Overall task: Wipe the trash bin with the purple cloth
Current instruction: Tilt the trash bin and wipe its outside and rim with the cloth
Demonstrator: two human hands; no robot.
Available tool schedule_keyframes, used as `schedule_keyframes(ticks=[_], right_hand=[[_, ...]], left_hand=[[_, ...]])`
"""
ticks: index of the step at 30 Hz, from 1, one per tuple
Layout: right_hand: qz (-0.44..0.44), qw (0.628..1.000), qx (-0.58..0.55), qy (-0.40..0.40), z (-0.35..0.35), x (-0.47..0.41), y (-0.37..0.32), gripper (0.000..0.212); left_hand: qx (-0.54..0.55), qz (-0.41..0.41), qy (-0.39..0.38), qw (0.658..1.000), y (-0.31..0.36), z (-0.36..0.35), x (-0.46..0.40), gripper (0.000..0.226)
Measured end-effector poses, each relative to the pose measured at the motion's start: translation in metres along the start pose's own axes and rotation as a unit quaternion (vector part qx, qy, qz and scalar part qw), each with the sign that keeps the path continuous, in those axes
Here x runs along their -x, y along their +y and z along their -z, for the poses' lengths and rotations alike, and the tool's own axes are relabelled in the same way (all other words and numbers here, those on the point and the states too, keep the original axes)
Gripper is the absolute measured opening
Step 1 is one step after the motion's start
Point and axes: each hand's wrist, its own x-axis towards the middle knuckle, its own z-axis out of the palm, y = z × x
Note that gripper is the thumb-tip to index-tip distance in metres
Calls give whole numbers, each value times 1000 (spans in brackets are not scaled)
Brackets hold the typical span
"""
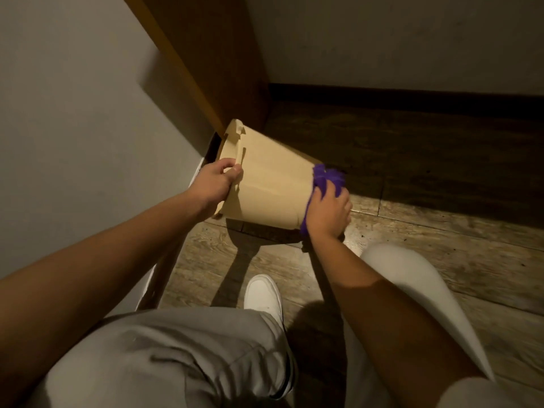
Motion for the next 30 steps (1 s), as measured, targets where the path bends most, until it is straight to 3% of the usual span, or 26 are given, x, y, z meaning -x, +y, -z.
schedule_keyframes(ticks=[4, 7, 11, 13, 16, 18, 20, 22, 26, 28, 30], right_hand=[[-184, 976, -60, -96, -7, -9, 36, 38], [-296, 927, -225, -56, -2, -9, 37, 37], [-168, 913, -369, 43, 28, -26, 4, 20], [-99, 907, -408, 15, 47, -26, -13, 8], [-17, 909, -412, -55, 58, -16, -31, 7], [26, 916, -393, -80, 55, -6, -38, 8], [67, 927, -357, -89, 47, 6, -45, 31], [131, 945, -294, -62, 37, 20, -55, 47], [252, 956, -151, 19, 25, 45, -64, 49], [267, 959, -89, 33, 18, 51, -47, 49], [226, 973, -44, 25, 10, 56, -20, 49]], left_hand=[[-44, -2, 65, 997, -1, 11, -7, 26], [-102, -46, 109, 988, -7, 18, -11, 29], [-150, -86, 91, 981, -13, 21, -12, 26], [-159, -94, 65, 981, -10, 19, -10, 27], [-147, -92, 10, 985, -5, 13, -7, 20], [-156, -98, -16, 983, -1, 8, -4, 20], [-180, -122, -31, 975, 3, 0, -2, 25], [-204, -156, -39, 966, 8, -10, 0, 29], [-213, -184, -35, 959, 14, -17, -4, 32], [-207, -171, -24, 963, 13, -13, -8, 33], [-205, -161, -20, 965, 14, -12, -12, 34]])
